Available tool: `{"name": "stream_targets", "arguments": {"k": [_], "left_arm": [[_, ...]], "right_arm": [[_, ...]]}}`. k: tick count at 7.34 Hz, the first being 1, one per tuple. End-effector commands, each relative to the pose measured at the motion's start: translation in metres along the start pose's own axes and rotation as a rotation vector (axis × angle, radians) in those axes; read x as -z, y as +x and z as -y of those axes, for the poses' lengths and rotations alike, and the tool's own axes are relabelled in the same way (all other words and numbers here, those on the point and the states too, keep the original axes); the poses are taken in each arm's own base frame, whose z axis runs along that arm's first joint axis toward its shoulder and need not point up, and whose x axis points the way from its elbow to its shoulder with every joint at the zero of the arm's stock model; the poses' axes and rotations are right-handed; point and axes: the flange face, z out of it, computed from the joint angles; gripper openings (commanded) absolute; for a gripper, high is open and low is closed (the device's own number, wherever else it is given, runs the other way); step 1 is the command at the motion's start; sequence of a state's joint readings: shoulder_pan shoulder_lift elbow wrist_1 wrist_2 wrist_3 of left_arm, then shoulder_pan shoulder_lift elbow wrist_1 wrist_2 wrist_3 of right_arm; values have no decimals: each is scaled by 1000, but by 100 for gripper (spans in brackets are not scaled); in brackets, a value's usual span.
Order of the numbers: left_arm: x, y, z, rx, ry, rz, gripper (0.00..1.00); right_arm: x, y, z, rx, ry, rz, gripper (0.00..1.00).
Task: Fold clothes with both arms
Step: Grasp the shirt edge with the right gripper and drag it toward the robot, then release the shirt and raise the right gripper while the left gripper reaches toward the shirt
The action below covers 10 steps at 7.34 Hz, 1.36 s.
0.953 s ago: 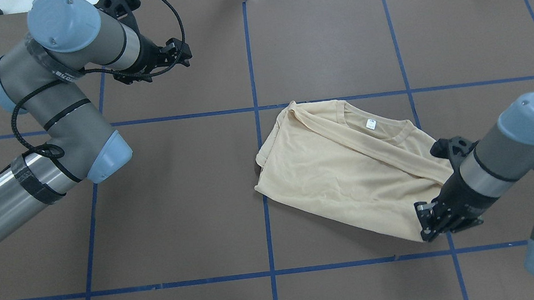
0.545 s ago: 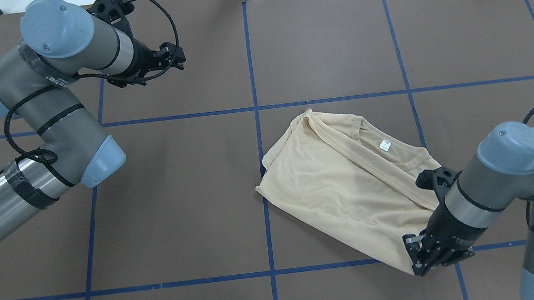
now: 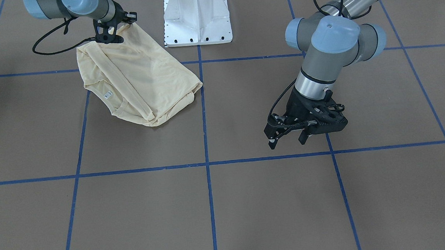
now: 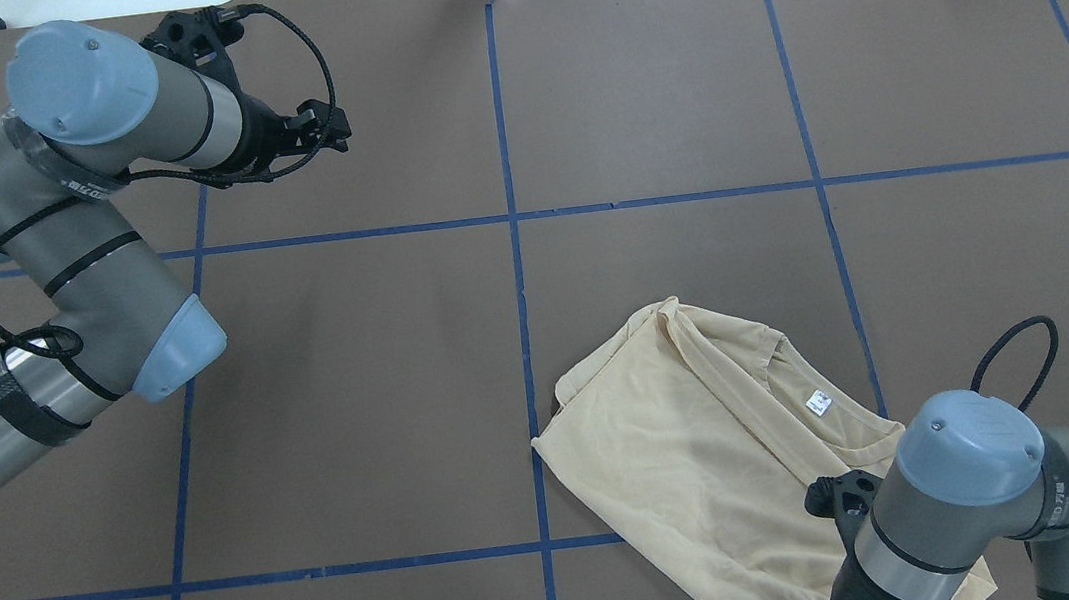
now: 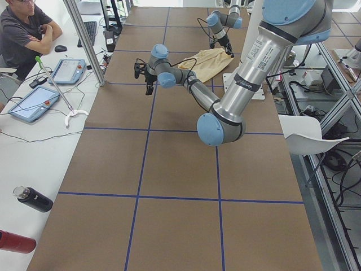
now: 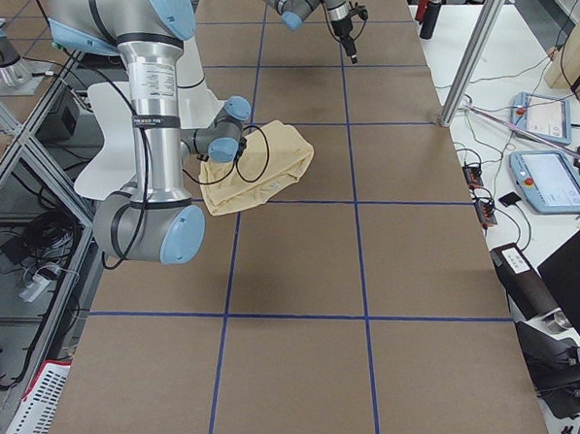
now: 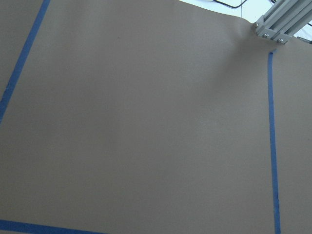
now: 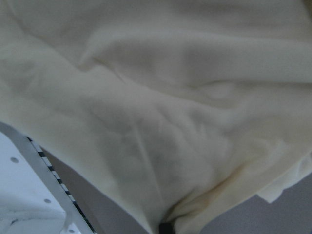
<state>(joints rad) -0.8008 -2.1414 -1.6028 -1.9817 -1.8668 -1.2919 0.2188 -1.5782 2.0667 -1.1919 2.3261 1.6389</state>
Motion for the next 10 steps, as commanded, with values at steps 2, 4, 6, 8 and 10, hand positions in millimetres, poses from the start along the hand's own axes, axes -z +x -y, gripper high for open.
{"name": "stream_targets", "arguments": {"k": [2, 4, 6, 8, 10], "left_arm": [[-1, 15, -29, -28, -34, -29, 99], [12, 42, -99, 8, -118, -98, 100], [30, 82, -186, 116, -239, -165, 99], [22, 100, -251, 157, -309, -162, 97], [2, 104, -310, 117, -343, -187, 96]], "right_arm": [[72, 3, 48, -59, 121, 103, 100], [148, -19, 84, -11, 282, 216, 100], [199, -21, 128, 78, 410, 235, 100], [235, -10, 153, 212, 503, 212, 100], [253, -16, 175, 267, 549, 198, 100]]}}
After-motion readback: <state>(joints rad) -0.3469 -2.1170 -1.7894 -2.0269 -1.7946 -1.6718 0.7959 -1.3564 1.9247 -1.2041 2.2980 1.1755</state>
